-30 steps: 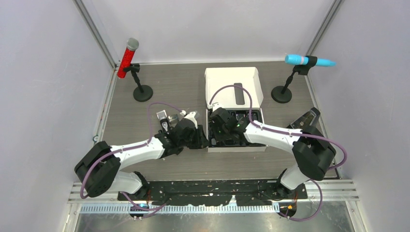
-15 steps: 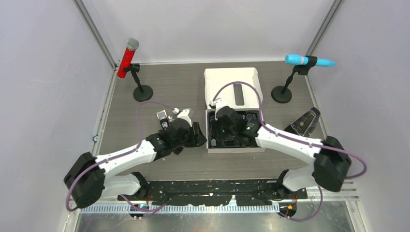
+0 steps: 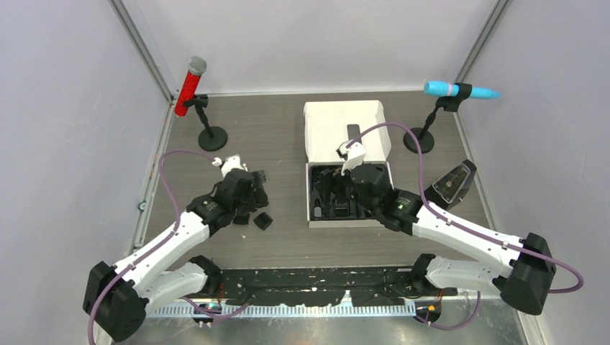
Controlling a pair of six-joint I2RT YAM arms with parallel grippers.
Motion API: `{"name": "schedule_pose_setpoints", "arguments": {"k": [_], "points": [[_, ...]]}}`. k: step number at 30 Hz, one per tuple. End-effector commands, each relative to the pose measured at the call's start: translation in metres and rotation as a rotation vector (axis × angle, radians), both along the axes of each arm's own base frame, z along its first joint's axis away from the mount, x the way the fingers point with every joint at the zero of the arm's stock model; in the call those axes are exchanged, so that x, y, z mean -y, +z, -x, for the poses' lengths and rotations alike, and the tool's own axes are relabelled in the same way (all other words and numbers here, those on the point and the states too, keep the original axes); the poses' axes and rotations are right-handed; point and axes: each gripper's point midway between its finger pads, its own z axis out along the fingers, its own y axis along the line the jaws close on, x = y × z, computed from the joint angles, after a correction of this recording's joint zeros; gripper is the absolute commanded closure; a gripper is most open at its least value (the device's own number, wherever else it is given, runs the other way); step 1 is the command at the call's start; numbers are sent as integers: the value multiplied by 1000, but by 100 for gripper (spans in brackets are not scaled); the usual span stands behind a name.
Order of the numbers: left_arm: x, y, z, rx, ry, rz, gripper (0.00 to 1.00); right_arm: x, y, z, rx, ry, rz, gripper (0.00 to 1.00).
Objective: Sort the hair-cutting tools
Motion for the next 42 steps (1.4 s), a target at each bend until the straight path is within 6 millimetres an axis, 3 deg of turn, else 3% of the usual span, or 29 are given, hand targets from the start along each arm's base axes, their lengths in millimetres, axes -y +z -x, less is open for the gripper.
{"name": "schedule_pose_setpoints", "arguments": {"k": [1, 5, 9, 14, 21, 42], "points": [[-47, -1, 3, -36, 120, -120, 23, 1, 12, -9, 51, -43, -33, 17], [-77, -9, 0, -67, 188, -178, 23, 1, 8, -10, 43, -50, -24, 17], [-90, -16, -11, -90, 220, -181, 29, 2, 4, -11, 38, -59, -18, 17], [-87, -27, -27, -127, 219, -153, 43, 3, 3, -12, 39, -70, -13, 17], [-80, -47, -36, -201, 200, -149, 56, 9, 2, -14, 48, -92, -5, 17], [-68, -76, -31, -348, 162, -140, 57, 9, -1, -15, 44, -99, -2, 17]]}}
